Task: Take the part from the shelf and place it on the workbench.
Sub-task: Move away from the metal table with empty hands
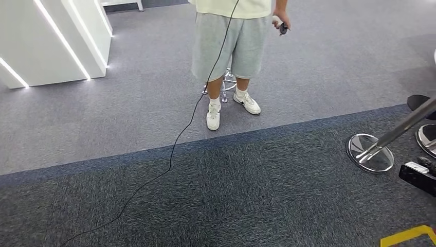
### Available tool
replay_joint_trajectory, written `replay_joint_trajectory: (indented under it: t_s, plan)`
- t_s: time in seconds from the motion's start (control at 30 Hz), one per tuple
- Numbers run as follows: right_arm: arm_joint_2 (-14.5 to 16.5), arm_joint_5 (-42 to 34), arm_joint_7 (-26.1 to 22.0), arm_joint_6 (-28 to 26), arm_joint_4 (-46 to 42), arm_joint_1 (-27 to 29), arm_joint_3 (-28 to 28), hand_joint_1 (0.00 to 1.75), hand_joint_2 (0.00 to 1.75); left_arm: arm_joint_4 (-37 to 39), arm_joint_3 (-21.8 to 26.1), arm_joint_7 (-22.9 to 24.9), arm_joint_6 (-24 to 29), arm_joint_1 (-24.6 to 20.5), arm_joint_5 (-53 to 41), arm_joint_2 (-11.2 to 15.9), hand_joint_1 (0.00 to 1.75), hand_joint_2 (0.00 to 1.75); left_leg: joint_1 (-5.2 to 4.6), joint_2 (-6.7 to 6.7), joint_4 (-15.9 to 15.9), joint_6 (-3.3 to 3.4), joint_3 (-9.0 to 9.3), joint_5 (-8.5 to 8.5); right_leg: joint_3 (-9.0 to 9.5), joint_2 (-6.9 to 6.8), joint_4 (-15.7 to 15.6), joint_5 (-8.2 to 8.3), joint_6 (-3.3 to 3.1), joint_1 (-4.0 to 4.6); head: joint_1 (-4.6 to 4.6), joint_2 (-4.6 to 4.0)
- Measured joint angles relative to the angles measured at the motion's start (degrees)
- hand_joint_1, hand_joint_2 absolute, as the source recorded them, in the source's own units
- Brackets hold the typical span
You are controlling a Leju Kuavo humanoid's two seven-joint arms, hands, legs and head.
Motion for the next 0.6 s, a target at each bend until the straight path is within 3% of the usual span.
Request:
replay_joint_trajectory:
  t_s: [0.07, 0.1, 0.13, 0.2, 0.27, 0.33, 0.4, 0.43, 0.47, 0.53, 0.6]
  plan:
    - [0.2, 0.0, 0.0, 0.0, 0.0, 0.1, -0.1, 0.0, 0.0, 0.0, 0.0, 0.0, 0.0, 0.0, 0.0, 0.0, 0.0, 0.0, 0.07, -3.04, -6.8, 0.42, 2.49, 3.28, -0.22, 1.57, 0.2, 0.02, 0.22, -0.01, 0.02, -0.01]
    - [0.3, 0.1, -0.1, 0.0, 0.0, 0.2, -0.2, 0.0, 0.0, 0.0, 0.0, 0.0, 0.0, 0.0, 0.0, 0.0, 0.0, 0.0, 0.01, -4.04, -8.7, 0.49, 3.21, 3.83, -0.44, 2.31, 0.2, 0.12, 0.48, -0.12, 0.03, -0.01]
    - [0.4, 0.1, -0.1, 0.0, 0.0, 0.3, -0.3, 0.0, 0.0, 0.0, 0.0, 0.0, 0.0, -0.1, 0.0, 0.1, 0.0, 0.0, -0.13, -4.3, -9.3, 0.55, 3.49, 3.73, -0.68, 3.08, 0.2, 0.28, 0.87, -0.28, 0.03, -0.01]
    - [0.5, 0.1, -0.1, 0.0, 0.0, 0.7, -0.5, 0.0, 0.0, 0.0, 0.0, 0.0, 0.0, -0.3, 0.0, 0.0, 0.0, 0.0, -0.29, -2.71, -10.2, 1.01, 3.94, 4.16, -0.97, 4.29, -0.1, 0.67, 1.69, -0.72, 0.03, 0.0]
    - [0.6, 0.1, -0.1, 0.0, 0.0, 1.1, -1.2, 0.0, 0.0, 0.0, 0.0, 0.0, 0.0, -0.3, 0.0, -0.1, 0.0, 0.0, -0.19, -0.88, -11.4, 1.77, 4.44, 4.87, -1.83, 1.65, 1.5, -0.4, 2.06, -0.58, 0.07, 0.0]
    - [0.9, 0.2, -0.2, 0.0, 0.0, 1.2, -1.8, 0.0, 0.0, 0.0, 0.0, 0.0, 0.0, -0.1, 0.0, -0.1, 0.0, 0.0, -0.33, 0.89, -12.0, 2.2, 4.62, 5.22, -4.39, -2.65, 7.0, -3.59, 2.24, -0.33, 0.1, 0.0]
    - [1.4, 0.2, -0.3, 0.1, 0.0, 1.6, -1.9, 0.0, 0.0, -0.1, 0.0, 0.0, 0.0, 0.0, 0.0, -0.1, 0.0, 0.0, -0.5, 2.58, -12.0, 2.3, 4.5, 5.16, -6.98, -4.28, 12.8, -6.09, 2.6, -0.53, 0.11, 0.0]
    - [1.7, 0.2, -0.3, 0.2, 0.0, 1.9, -1.9, 0.0, 0.0, -0.1, 0.0, 0.0, 0.0, 0.1, 0.0, -0.1, 0.0, 0.0, -0.54, 3.45, -11.9, 2.28, 4.44, 5.08, -7.15, -4.67, 13.6, -6.0, 2.76, -0.65, 0.11, 0.0]
    - [1.9, 0.2, -0.4, 0.2, 0.0, 2.2, -2.1, 0.0, 0.0, -0.1, 0.0, 0.0, 0.0, 0.1, 0.0, -0.1, 0.0, 0.0, -0.56, 4.31, -11.9, 2.22, 4.4, 4.95, -6.22, -5.08, 12.2, -5.0, 2.9, -0.75, 0.11, 0.0]
    - [2.0, 0.2, -0.5, 0.3, -0.2, 2.5, -2.6, 0.0, 0.0, -0.1, 0.0, 0.1, 0.0, 0.0, -0.1, -0.1, 0.0, 0.0, -0.6, 5.85, -11.5, 1.91, 4.45, 4.59, -2.08, -7.24, 5.3, -2.12, 2.88, -0.7, 0.1, 0.0]
    - [2.0, 0.2, -0.6, 0.3, -0.4, 2.7, -3.3, 0.0, 0.0, -0.1, 0.0, 0.1, -0.1, 0.0, -0.2, -0.1, 0.0, 0.0, -0.8, 7.11, -11.1, 1.27, 4.68, 4.0, 0.79, -9.14, 0.3, -0.85, 2.18, -0.26, 0.09, 0.0]
